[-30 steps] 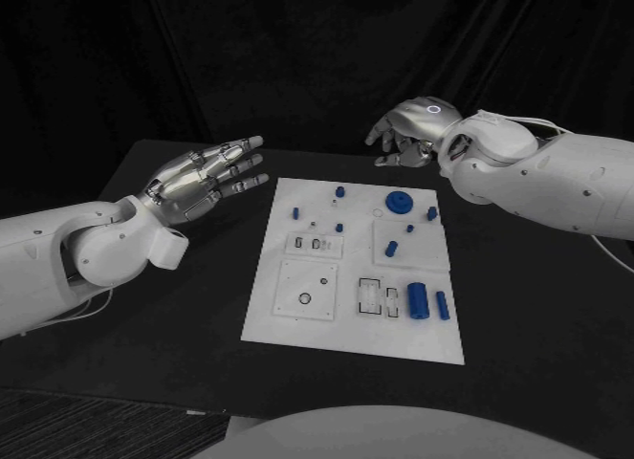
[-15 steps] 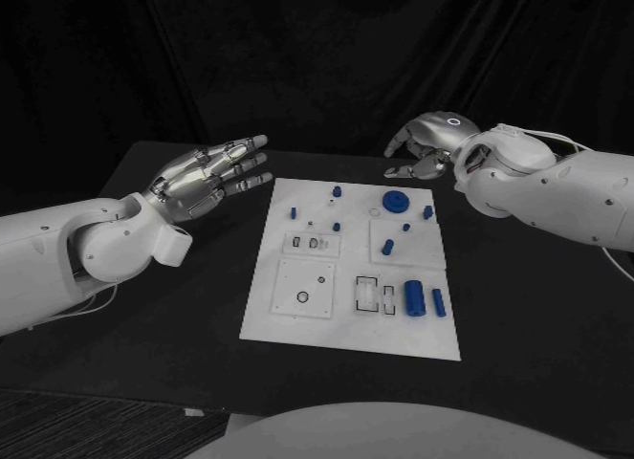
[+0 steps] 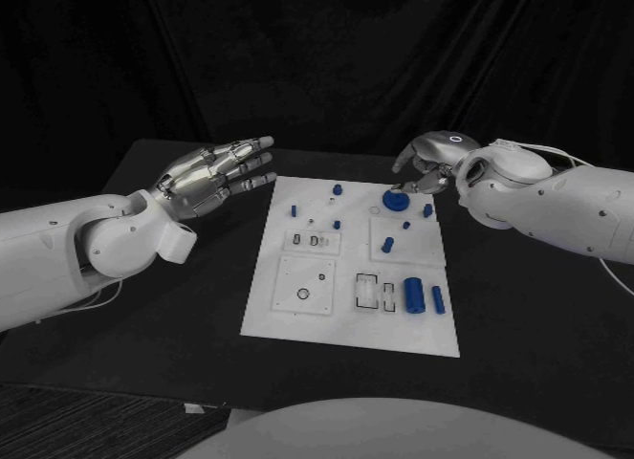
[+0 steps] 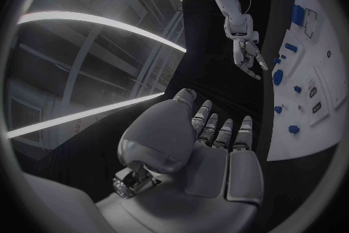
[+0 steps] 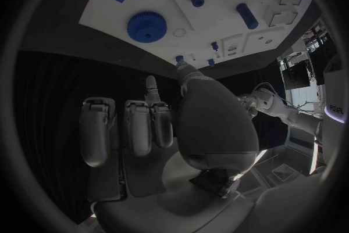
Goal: Assemble the parts on the task board
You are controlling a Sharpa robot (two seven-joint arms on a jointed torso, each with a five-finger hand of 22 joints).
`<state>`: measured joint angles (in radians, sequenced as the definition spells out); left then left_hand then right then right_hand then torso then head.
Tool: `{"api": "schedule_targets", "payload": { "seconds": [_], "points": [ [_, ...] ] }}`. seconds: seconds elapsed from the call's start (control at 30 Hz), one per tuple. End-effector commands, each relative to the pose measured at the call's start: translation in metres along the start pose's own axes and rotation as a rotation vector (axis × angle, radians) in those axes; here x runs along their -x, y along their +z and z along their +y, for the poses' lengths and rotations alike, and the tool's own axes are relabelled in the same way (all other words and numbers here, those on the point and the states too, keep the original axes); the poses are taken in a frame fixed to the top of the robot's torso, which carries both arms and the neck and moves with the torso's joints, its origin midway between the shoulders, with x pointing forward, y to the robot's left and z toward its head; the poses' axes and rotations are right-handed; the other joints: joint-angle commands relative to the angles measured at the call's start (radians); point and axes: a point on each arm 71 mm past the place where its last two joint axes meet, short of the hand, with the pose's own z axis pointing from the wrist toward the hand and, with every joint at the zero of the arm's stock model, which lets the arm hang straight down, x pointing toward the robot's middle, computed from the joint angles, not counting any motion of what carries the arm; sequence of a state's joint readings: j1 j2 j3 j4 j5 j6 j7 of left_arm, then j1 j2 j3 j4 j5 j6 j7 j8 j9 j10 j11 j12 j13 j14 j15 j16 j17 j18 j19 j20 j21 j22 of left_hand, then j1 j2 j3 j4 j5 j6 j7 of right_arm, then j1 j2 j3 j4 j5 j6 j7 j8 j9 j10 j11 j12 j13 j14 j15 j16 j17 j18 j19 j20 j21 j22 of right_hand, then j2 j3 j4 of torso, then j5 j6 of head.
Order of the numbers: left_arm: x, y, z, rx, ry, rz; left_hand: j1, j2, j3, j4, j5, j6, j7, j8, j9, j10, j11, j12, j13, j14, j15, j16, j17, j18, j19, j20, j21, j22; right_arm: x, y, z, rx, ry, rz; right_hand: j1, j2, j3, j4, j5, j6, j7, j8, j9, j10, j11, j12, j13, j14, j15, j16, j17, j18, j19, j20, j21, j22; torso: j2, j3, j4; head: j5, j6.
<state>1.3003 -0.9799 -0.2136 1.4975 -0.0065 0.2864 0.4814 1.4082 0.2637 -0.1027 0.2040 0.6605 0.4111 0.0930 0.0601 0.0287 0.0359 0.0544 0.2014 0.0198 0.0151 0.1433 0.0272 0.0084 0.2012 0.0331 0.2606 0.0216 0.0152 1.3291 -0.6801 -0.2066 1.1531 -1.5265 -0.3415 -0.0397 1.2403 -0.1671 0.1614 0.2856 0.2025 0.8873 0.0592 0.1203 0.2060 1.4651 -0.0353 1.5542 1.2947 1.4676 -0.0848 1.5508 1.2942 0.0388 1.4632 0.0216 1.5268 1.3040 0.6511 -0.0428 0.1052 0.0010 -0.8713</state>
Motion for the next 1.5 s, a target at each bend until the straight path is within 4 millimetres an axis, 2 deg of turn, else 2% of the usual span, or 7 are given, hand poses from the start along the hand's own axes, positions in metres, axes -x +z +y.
{"api": "schedule_targets", "payload": {
  "seconds": [0.03, 0.13, 0.27, 0.53, 0.8, 1.5],
  "points": [
    [-0.001, 0.000, 0.001, -0.005, -0.010, 0.017, 0.008, -0.001, 0.061, 0.001, 0.021, 0.009, -0.001, 0.016, 0.020, 0.001, 0.014, 0.018, 0.014, 0.012, 0.001, 0.022, 0.007, -0.023, 0.004, -0.004, 0.010, 0.003, -0.006, 0.000, -0.003, -0.039, 0.002, 0.047, -0.018, -0.007, 0.010, 0.006, 0.034, -0.015, 0.001, 0.025, 0.018, 0.106, 0.009, 0.017, 0.276, 0.103, 0.004, 0.020, 0.277, -0.033, 0.095, 0.009, 0.028, 0.256, 0.000, 0.0002, -0.0010, -0.001, 0.001],
    [-0.001, -0.001, 0.001, -0.004, -0.011, 0.017, 0.008, -0.001, 0.061, 0.001, 0.021, 0.009, 0.000, 0.015, 0.020, 0.001, 0.014, 0.018, 0.014, 0.012, 0.001, 0.022, 0.007, -0.023, 0.003, -0.004, 0.009, 0.003, -0.009, 0.000, -0.003, -0.045, 0.001, 0.065, -0.015, -0.005, 0.013, 0.005, 0.044, -0.025, 0.005, 0.025, 0.019, 0.106, 0.012, 0.017, 0.276, 0.103, 0.006, 0.020, 0.277, -0.033, 0.094, 0.011, 0.026, 0.255, -0.001, 0.0008, -0.0010, -0.002, 0.000],
    [-0.002, -0.001, 0.002, -0.006, -0.013, 0.020, 0.008, -0.001, 0.063, 0.001, 0.022, 0.010, 0.000, 0.016, 0.020, 0.000, 0.014, 0.018, 0.014, 0.012, 0.001, 0.021, 0.007, -0.023, 0.002, -0.005, 0.008, 0.002, -0.012, 0.001, -0.005, -0.053, -0.001, 0.084, -0.002, 0.003, 0.023, 0.003, 0.081, -0.036, 0.012, 0.029, 0.020, 0.106, 0.018, 0.017, 0.276, 0.103, 0.012, 0.020, 0.277, -0.033, 0.095, 0.016, 0.028, 0.257, -0.001, 0.0001, -0.0003, -0.007, -0.001],
    [-0.003, 0.000, 0.002, -0.005, -0.017, 0.025, 0.008, -0.001, 0.063, 0.001, 0.022, 0.010, 0.000, 0.016, 0.020, 0.000, 0.014, 0.018, 0.014, 0.012, 0.000, 0.021, 0.007, -0.023, 0.001, -0.005, 0.008, 0.002, -0.020, 0.003, -0.008, -0.070, -0.004, 0.110, 0.012, 0.008, 0.030, -0.001, 0.093, -0.045, 0.016, 0.030, 0.020, 0.106, 0.022, 0.017, 0.276, 0.103, 0.015, 0.020, 0.277, -0.033, 0.094, 0.019, 0.027, 0.256, -0.002, 0.0009, -0.0007, -0.004, 0.000],
    [-0.002, -0.002, 0.002, -0.005, -0.017, 0.022, 0.009, -0.001, 0.065, 0.001, 0.022, 0.010, 0.001, 0.016, 0.020, 0.000, 0.015, 0.018, 0.014, 0.012, 0.000, 0.022, 0.007, -0.023, 0.001, -0.006, 0.008, 0.002, -0.026, 0.005, -0.011, -0.085, -0.008, 0.126, 0.038, 0.021, 0.045, -0.009, 0.128, -0.055, 0.017, 0.034, 0.020, 0.106, 0.023, 0.017, 0.276, 0.103, 0.017, 0.020, 0.277, -0.034, 0.095, 0.023, 0.029, 0.258, 0.000, -0.0007, 0.0000, -0.002, -0.001],
    [-0.001, -0.002, 0.002, -0.005, -0.017, 0.022, 0.009, -0.001, 0.065, 0.001, 0.022, 0.010, 0.001, 0.016, 0.020, 0.000, 0.015, 0.018, 0.014, 0.012, 0.001, 0.022, 0.007, -0.023, 0.001, -0.006, 0.007, 0.002, -0.038, 0.010, -0.013, -0.095, -0.013, 0.159, 0.048, 0.029, 0.050, -0.013, 0.116, -0.042, 0.024, 0.049, 0.025, 0.106, 0.029, 0.017, 0.276, 0.103, 0.021, 0.020, 0.277, -0.031, 0.090, 0.026, 0.022, 0.254, -0.001, 0.0000, -0.0002, -0.003, -0.001]
  ]
}}
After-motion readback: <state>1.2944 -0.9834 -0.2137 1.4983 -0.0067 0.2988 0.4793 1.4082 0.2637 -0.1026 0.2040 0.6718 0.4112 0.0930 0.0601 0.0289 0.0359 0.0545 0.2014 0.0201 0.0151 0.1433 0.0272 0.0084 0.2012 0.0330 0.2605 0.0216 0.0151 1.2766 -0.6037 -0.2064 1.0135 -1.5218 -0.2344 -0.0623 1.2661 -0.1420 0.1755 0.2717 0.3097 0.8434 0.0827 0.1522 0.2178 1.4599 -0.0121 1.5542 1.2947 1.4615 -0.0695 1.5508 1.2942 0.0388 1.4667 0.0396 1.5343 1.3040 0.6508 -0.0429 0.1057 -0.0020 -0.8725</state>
